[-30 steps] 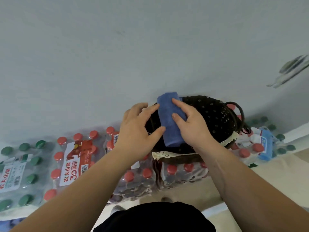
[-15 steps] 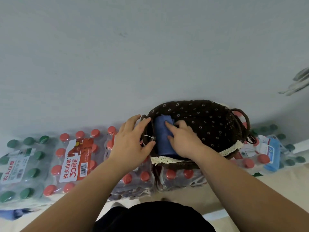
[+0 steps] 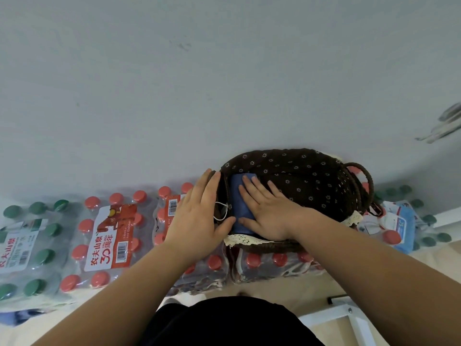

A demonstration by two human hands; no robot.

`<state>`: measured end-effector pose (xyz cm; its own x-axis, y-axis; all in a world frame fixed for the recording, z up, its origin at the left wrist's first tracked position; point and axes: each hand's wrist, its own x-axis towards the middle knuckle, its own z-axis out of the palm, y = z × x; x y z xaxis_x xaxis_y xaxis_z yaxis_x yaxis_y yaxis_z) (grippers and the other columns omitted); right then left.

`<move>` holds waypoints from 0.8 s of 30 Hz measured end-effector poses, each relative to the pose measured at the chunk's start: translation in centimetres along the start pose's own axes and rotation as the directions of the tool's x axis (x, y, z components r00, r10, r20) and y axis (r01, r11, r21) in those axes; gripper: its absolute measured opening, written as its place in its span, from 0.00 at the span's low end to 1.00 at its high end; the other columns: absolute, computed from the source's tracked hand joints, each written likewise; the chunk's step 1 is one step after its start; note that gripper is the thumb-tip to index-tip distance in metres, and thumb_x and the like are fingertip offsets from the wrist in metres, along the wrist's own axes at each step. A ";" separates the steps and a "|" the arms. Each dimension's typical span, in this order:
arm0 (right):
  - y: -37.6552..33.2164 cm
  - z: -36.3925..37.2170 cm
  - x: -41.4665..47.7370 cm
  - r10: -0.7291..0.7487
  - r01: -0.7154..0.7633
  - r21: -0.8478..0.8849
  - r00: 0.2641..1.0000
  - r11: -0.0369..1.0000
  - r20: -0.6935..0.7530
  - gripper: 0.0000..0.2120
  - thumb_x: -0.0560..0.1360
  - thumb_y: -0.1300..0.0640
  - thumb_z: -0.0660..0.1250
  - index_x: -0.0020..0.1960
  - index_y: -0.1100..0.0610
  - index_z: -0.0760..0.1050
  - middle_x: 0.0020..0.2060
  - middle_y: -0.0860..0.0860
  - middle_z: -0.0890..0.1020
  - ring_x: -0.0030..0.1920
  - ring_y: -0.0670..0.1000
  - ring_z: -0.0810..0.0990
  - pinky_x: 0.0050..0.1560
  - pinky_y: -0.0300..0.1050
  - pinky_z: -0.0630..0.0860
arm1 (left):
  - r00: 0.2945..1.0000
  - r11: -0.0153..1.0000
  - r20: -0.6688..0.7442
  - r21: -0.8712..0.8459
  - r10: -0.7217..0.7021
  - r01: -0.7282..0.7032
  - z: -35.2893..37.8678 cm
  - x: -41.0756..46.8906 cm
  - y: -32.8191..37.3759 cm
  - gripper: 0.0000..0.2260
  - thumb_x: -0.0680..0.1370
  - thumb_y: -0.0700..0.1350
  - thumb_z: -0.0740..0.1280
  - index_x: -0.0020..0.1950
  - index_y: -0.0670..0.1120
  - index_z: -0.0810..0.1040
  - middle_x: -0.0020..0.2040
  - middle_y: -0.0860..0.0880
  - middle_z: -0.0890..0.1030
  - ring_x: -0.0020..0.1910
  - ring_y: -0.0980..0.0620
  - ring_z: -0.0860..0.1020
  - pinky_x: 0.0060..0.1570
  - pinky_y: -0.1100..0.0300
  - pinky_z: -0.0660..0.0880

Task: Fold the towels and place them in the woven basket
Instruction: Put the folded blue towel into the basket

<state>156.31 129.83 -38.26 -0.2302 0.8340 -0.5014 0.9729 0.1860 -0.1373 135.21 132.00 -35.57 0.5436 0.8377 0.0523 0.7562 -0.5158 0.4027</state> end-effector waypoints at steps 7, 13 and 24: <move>0.4 0.0 1.0 -0.008 0.008 0.002 0.999 1.000 0.033 0.40 0.80 0.32 0.45 0.78 0.52 0.28 0.74 0.50 0.24 0.75 0.51 0.24 0.77 0.59 0.34 | 1.000 0.999 0.004 0.037 -0.022 0.022 0.1 0.4 0.1 0.44 0.74 0.57 0.70 0.81 0.47 0.48 0.81 0.47 0.53 0.78 0.46 0.58 0.75 0.49 0.61; 0.5 -0.2 0.7 -0.034 0.034 0.058 0.999 0.998 0.005 0.41 0.80 0.33 0.48 0.79 0.52 0.30 0.75 0.49 0.25 0.75 0.50 0.25 0.78 0.58 0.37 | 1.000 0.999 0.010 0.043 -0.016 0.015 -0.4 0.3 0.5 0.43 0.74 0.56 0.70 0.81 0.47 0.49 0.81 0.47 0.54 0.78 0.45 0.59 0.74 0.52 0.58; -2.8 -5.0 -2.5 0.093 0.037 0.319 0.919 0.947 -0.384 0.36 0.80 0.34 0.49 0.80 0.44 0.38 0.81 0.51 0.41 0.80 0.54 0.39 0.79 0.58 0.49 | 0.998 0.998 -0.026 0.013 -0.059 0.059 -3.0 -1.6 -1.5 0.40 0.78 0.63 0.63 0.81 0.50 0.47 0.81 0.49 0.50 0.79 0.48 0.51 0.75 0.52 0.51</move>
<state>154.25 129.81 -32.38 -0.1132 0.9828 -0.1458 0.9060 0.0419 -0.4212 132.14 131.94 -33.52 0.4883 0.8711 0.0523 0.7916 -0.4674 0.3935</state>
